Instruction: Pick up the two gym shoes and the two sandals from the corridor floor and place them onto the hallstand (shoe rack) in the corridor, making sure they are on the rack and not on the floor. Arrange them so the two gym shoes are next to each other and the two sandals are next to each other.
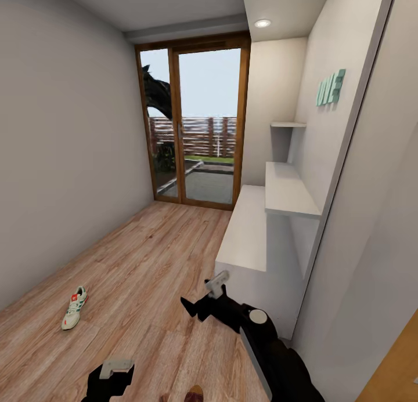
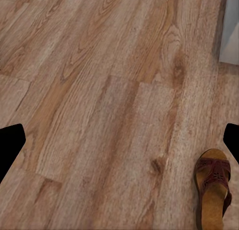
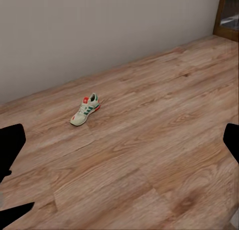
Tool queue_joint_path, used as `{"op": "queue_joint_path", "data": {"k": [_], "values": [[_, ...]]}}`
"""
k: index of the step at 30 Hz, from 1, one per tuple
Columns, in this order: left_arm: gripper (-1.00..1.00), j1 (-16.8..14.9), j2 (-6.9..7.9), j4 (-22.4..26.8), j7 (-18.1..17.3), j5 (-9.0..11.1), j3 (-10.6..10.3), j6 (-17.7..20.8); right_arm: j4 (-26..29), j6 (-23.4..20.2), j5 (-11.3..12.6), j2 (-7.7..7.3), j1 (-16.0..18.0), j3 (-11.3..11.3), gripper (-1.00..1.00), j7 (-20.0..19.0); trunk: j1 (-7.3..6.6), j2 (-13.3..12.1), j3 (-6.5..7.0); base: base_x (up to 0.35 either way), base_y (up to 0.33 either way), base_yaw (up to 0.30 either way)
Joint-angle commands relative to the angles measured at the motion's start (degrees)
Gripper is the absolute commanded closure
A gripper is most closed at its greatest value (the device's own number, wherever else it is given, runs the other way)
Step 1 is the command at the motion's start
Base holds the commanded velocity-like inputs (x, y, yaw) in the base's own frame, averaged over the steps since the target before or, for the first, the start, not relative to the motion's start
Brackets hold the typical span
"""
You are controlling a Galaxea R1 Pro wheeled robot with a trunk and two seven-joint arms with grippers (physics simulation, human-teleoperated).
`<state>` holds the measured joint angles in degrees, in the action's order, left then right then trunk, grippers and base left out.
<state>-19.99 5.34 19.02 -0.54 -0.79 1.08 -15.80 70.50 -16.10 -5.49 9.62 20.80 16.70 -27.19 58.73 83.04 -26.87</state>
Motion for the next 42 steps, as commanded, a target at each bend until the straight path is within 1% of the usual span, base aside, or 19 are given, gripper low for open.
{"op": "queue_joint_path", "data": {"k": [1, 4, 8, 27, 31, 36, 41, 42], "values": [[-1.00, 0.0, 0.02, 0.0, -0.1, -0.1, 0.1, -0.2, 0.0, 0.1, -0.6, 0.05, 0.0, -0.3, -1.00, -0.3, 0.00, 0.0, -0.06, 0.000, 0.000, 0.000], [-1.00, 0.0, 0.03, 0.0, -0.1, 0.0, 0.1, -0.2, -0.1, 1.1, -0.6, 0.10, 0.0, -0.1, -1.00, -0.2, 0.00, 0.0, -0.06, 0.000, 0.000, 0.000], [-1.00, 0.0, 0.03, 0.0, -0.1, 0.0, 0.1, -0.2, 0.0, 1.3, -0.5, 0.13, 0.0, 0.8, -1.00, -0.1, 0.00, 0.0, -0.06, 0.000, 0.000, 0.000], [-1.00, 0.0, 0.02, 0.1, -0.1, -0.2, -0.1, -0.1, 0.2, 1.4, -0.5, 0.05, 0.0, 1.0, -1.00, -0.1, 0.00, 0.0, -0.06, 0.000, 0.000, 0.000], [-1.00, -0.1, -0.03, 0.5, -0.1, -0.2, -0.1, 0.3, 0.0, 1.2, -0.5, 0.38, 0.0, 1.3, -1.00, -0.1, 0.00, 0.0, -0.06, 0.000, 0.000, 0.000], [-1.00, -0.3, -0.11, 0.6, -0.2, -0.2, 0.0, 0.5, 1.6, -0.3, -0.5, 0.38, 0.7, 2.8, -1.00, 0.0, 0.00, 0.0, -0.06, 0.000, 0.000, 0.000], [-1.00, -0.6, -0.20, 0.7, -0.2, -0.2, 0.0, 0.6, 3.3, -1.9, -0.5, 0.38, 2.2, 3.3, -1.00, 0.0, 0.00, 0.0, -0.06, 0.000, 0.000, 0.000], [-1.00, -0.6, -0.21, 0.7, -0.2, -0.2, 0.0, 0.6, 5.7, -6.9, -0.5, 0.38, 2.8, 3.4, -1.00, 0.0, 0.00, 0.0, -0.06, 0.000, 0.000, 0.000]]}}
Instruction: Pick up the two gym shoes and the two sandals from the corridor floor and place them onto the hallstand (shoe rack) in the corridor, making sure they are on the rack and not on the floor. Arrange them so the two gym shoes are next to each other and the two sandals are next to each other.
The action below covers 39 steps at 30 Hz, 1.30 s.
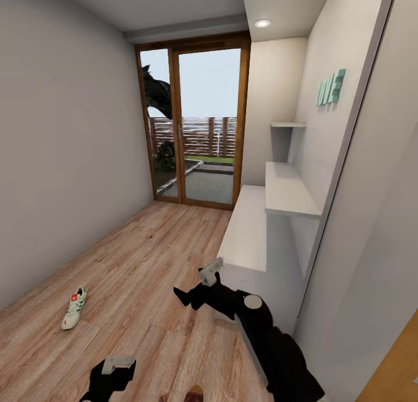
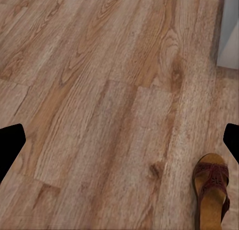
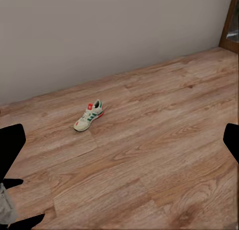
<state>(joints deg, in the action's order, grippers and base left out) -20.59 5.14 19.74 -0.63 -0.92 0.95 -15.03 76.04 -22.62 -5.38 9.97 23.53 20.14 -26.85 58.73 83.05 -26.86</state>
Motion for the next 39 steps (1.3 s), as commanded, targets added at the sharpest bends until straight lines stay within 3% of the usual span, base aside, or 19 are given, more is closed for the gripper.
{"op": "queue_joint_path", "data": {"k": [1, 11, 14, 21, 25, 39], "values": [[-1.00, -0.1, -0.01, 0.0, -0.1, -0.1, 0.1, -0.2, 0.7, -1.5, -0.6, 0.03, 0.6, 0.0, -1.00, -0.4, 0.00, 0.0, -0.07, 0.000, 0.000, 0.000], [-1.00, -0.5, -0.04, -0.1, -0.1, -0.1, 0.2, -0.1, 3.5, -10.6, 0.6, 0.03, 7.1, 0.6, -1.00, -0.5, 0.00, 0.0, -0.07, 0.000, 0.000, 0.000], [-1.00, -0.5, -0.06, 0.0, 0.0, 0.0, 0.2, -0.1, 3.6, -12.0, 3.2, 0.03, 8.1, 1.0, -1.00, -0.4, 0.00, 0.0, -0.07, 0.000, 0.000, 0.000], [-1.00, -0.5, -0.11, 0.1, 0.1, 0.0, 0.2, -0.1, 3.7, -13.4, 12.3, 0.03, 8.9, 1.3, -1.00, -0.4, 0.00, 0.0, -0.07, 0.000, 0.000, 0.000], [-1.00, -0.5, -0.19, 0.0, 0.1, 0.0, 0.2, -0.1, 3.8, -13.6, 15.0, 0.03, 9.0, 1.7, -1.00, -0.5, 0.00, 0.0, -0.07, 0.000, 0.000, 0.000], [-1.00, 0.0, -0.22, 0.1, 0.1, 0.0, 0.0, -0.3, 4.0, -13.7, 16.7, 0.03, 9.1, 7.2, -1.00, -0.5, 0.00, 0.0, -0.07, 0.000, 0.000, 0.000]]}}
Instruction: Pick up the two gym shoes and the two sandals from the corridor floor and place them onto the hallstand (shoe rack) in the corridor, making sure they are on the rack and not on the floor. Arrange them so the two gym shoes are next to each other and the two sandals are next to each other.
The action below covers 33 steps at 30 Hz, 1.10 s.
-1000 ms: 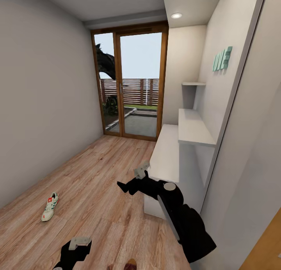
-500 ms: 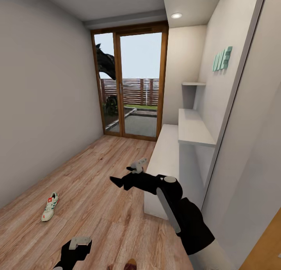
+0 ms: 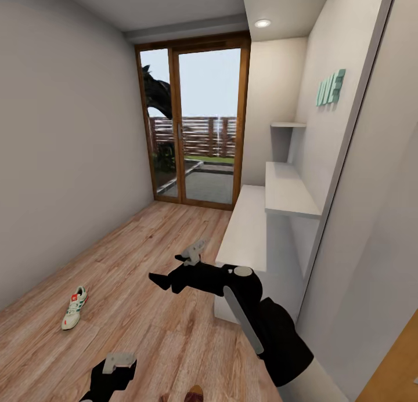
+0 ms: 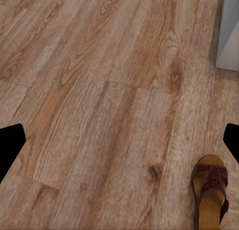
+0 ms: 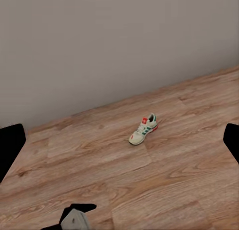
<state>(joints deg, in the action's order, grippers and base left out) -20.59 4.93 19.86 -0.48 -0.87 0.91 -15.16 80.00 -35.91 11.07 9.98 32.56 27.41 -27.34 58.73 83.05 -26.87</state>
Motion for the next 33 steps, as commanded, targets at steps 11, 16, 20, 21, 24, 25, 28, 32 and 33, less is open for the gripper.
{"op": "queue_joint_path", "data": {"k": [11, 16, 20, 21, 24, 25, 28, 32, 33], "values": [[-1.00, 0.1, -0.03, 0.0, 0.0, 0.0, 0.3, -0.2, 0.1, -0.4, 0.4, 0.02, 0.0, 0.3, -1.00, 0.0, 0.00, 0.0, -0.06, 0.004, 0.000, 0.000], [-1.00, 0.1, -0.09, 0.0, 0.0, 0.1, 0.4, -0.2, 0.1, -0.4, 0.4, 0.02, 0.0, 0.2, -1.00, 0.0, 0.00, 0.0, -0.06, 0.126, 0.000, 0.000], [-1.00, 0.1, -0.09, 0.0, 0.0, 0.1, 0.4, -0.3, 0.1, -0.4, 0.4, 0.02, 0.0, 0.2, -1.00, 0.0, 0.00, 0.0, -0.06, 0.162, 0.000, 0.000], [-1.00, 0.1, -0.09, 0.0, 0.0, 0.0, 0.4, -0.4, 0.1, -0.4, 0.4, 0.02, 0.0, 0.3, -1.00, 0.0, 0.00, 0.0, -0.06, 0.040, 0.000, 0.000], [-1.00, 0.2, -0.09, -0.1, 0.0, 0.0, 0.4, -0.5, 0.0, -0.4, 0.4, 0.02, 0.0, 0.3, -1.00, 0.0, 0.00, 0.0, -0.06, 0.026, 0.000, 0.000], [-1.00, 0.2, -0.09, -0.1, 0.0, 0.0, 0.4, -0.5, 0.0, -0.4, 0.4, 0.02, 0.0, 0.3, -1.00, 0.0, 0.00, 0.0, -0.06, 0.016, 0.000, 0.000], [-1.00, 0.2, -0.06, -0.1, 0.0, 0.0, 0.4, -0.5, 0.0, -0.4, 0.4, 0.02, 0.0, 0.3, -1.00, 0.0, 0.00, 0.0, -0.06, 0.010, 0.000, 0.000], [-1.00, 0.3, -0.05, -0.1, 0.0, 0.0, 0.4, -0.6, 0.0, -0.4, 0.4, 0.02, 0.0, 0.3, -1.00, 0.0, 0.00, 0.0, -0.06, 0.005, 0.000, 0.000], [-1.00, 0.3, -0.05, -0.1, 0.0, 0.0, 0.4, -0.6, 0.0, -0.4, 0.4, 0.02, 0.0, 0.3, -1.00, 0.0, 0.00, 0.0, -0.06, 0.003, 0.000, 0.000]]}}
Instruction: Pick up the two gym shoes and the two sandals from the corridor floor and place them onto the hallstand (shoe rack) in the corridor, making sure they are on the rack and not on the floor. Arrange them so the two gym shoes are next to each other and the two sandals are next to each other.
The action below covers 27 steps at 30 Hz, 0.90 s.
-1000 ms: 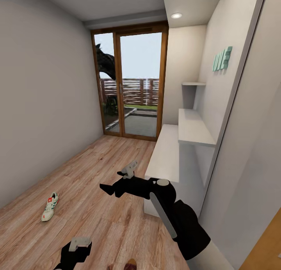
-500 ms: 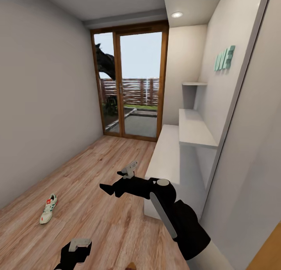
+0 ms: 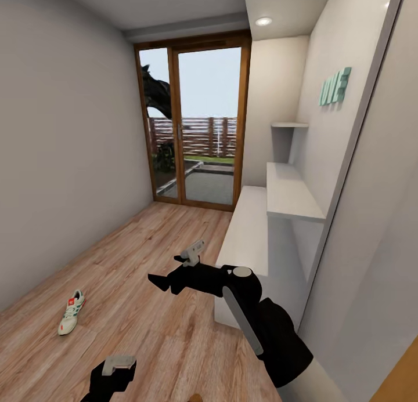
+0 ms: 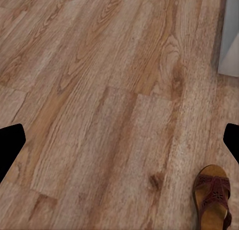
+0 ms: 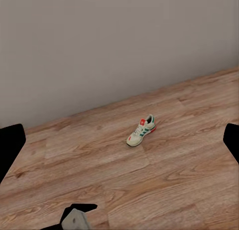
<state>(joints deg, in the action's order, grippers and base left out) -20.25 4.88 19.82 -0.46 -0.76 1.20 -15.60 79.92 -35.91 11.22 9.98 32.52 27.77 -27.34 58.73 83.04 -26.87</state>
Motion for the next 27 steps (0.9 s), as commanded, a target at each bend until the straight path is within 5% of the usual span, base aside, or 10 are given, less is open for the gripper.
{"op": "queue_joint_path", "data": {"k": [1, 15, 27], "values": [[-1.00, 0.0, -0.02, 0.0, -0.1, -0.1, 0.1, -0.2, 0.0, -0.4, 0.3, 0.02, 0.0, 0.0, -1.00, 0.0, 0.00, 0.0, -0.06, 0.002, 0.000, 0.000], [-1.00, 0.1, -0.03, -0.1, -0.1, 0.0, 0.1, -0.4, 0.0, -0.4, 0.3, 0.02, 0.0, -0.1, -1.00, 0.0, 0.00, 0.0, -0.06, 0.000, 0.000, 0.000], [-1.00, 0.0, -0.04, -0.5, -0.1, 0.1, 0.0, -0.4, 0.0, -0.5, 0.3, 0.02, 0.0, -0.2, -1.00, 0.0, 2.63, 4.8, -2.47, 0.000, 0.000, 0.000]]}}
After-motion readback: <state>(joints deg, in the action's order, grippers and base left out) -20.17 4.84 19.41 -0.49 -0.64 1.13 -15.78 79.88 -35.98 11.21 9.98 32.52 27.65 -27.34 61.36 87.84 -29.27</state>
